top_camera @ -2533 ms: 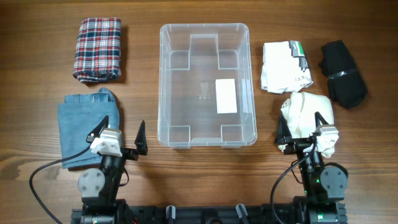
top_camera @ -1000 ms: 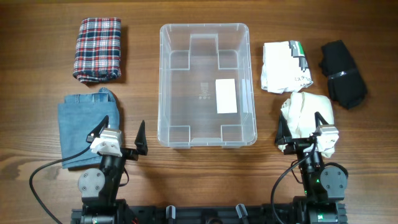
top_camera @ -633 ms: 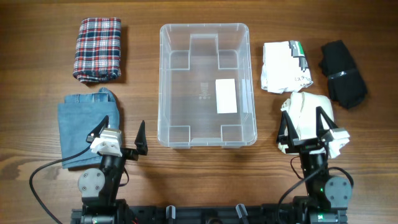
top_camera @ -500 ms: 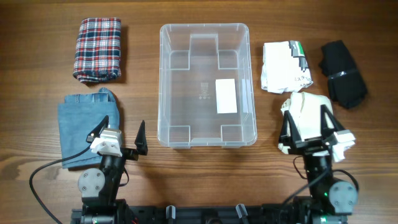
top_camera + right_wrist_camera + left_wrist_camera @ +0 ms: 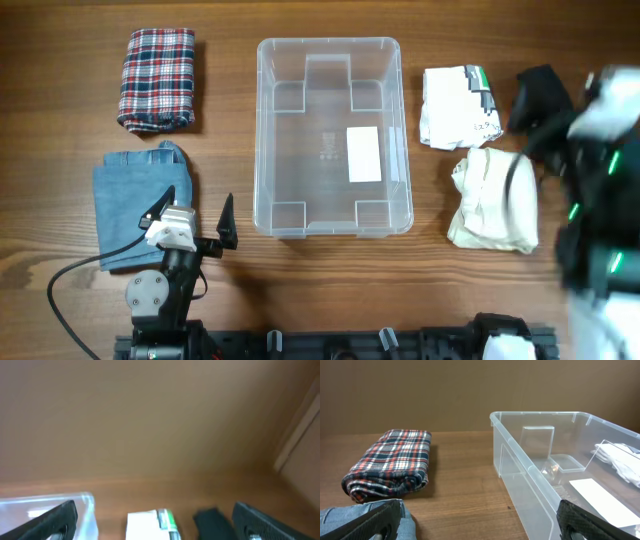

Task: Pack container
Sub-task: 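Lift the right gripper and swing it toward the black folded garment, then close the right gripper on the black garment's edge and lift it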

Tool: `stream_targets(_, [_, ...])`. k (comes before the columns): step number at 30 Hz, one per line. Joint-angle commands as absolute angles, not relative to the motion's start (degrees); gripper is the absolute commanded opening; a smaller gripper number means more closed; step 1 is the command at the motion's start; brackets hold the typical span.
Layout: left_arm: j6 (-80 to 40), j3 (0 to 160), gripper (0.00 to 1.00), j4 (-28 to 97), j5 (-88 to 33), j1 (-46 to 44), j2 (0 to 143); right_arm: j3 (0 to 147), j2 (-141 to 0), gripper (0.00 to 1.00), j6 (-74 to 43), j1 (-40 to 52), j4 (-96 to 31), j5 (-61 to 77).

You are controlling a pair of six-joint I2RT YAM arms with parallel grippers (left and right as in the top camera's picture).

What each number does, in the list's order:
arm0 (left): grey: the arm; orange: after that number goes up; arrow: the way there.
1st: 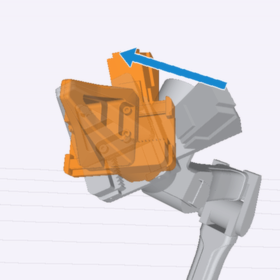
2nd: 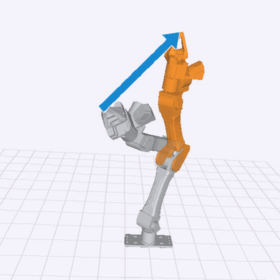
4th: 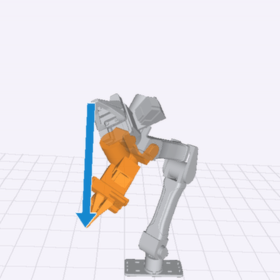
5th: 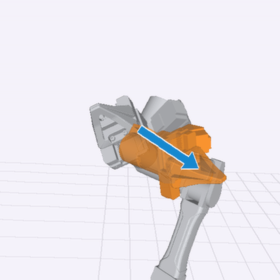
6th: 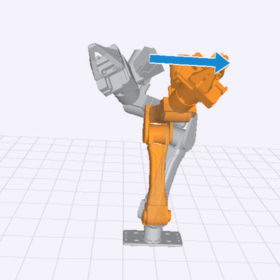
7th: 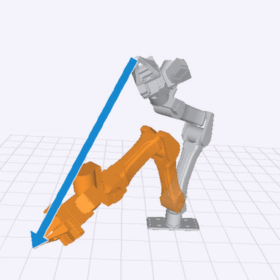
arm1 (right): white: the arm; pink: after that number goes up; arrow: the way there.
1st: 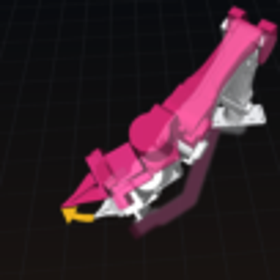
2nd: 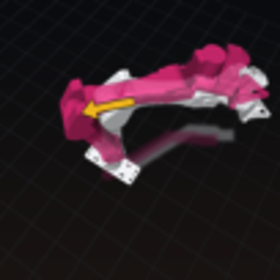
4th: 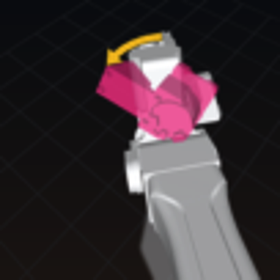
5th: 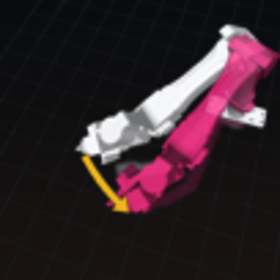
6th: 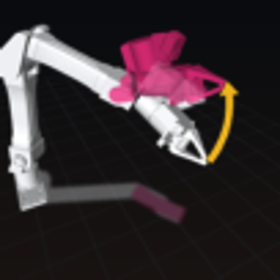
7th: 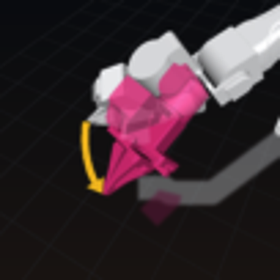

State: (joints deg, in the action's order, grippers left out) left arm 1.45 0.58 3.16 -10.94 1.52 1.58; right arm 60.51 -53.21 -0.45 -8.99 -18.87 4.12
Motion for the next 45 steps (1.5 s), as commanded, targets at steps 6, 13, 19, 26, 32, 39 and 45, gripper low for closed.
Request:
stream_targets(6, [2.2,0.3,1.0,3.4,-10.6,1.9,1.6,91.4,-85.0,1.0,1.0,-27.5,-36.8,26.5])
stream_targets(13, [2.2,0.3,1.0,3.4,-10.6,1.9,1.6,93.8,-93.8,1.0,1.2,-33.9,-36.7,25.9])
stream_targets(19, [2.2,0.3,1.0,3.4,-10.6,1.9,1.6,93.7,-101.1,1.0,11.2,-34.3,-35.1,18.3])
stream_targets(26, [2.2,0.3,1.0,3.4,-10.6,1.9,1.6,93.7,-111.9,1.0,19.1,-35.6,-33.8,20.4])
stream_targets(32, [2.2,0.3,1.0,3.4,-10.6,1.9,1.6,93.7,-119.3,1.0,22.4,-36.8,-31.2,20.0])
stream_targets(39, [2.2,0.3,1.0,3.4,-10.6,1.9,1.6,93.7,-123.6,1.0,24.4,-36.8,-30.2,28.3])
stream_targets(45, [2.2,0.3,1.0,3.4,-10.6,1.9,1.6,93.7,-127.1,1.0,24.7,-36.8,-30.9,31.0])
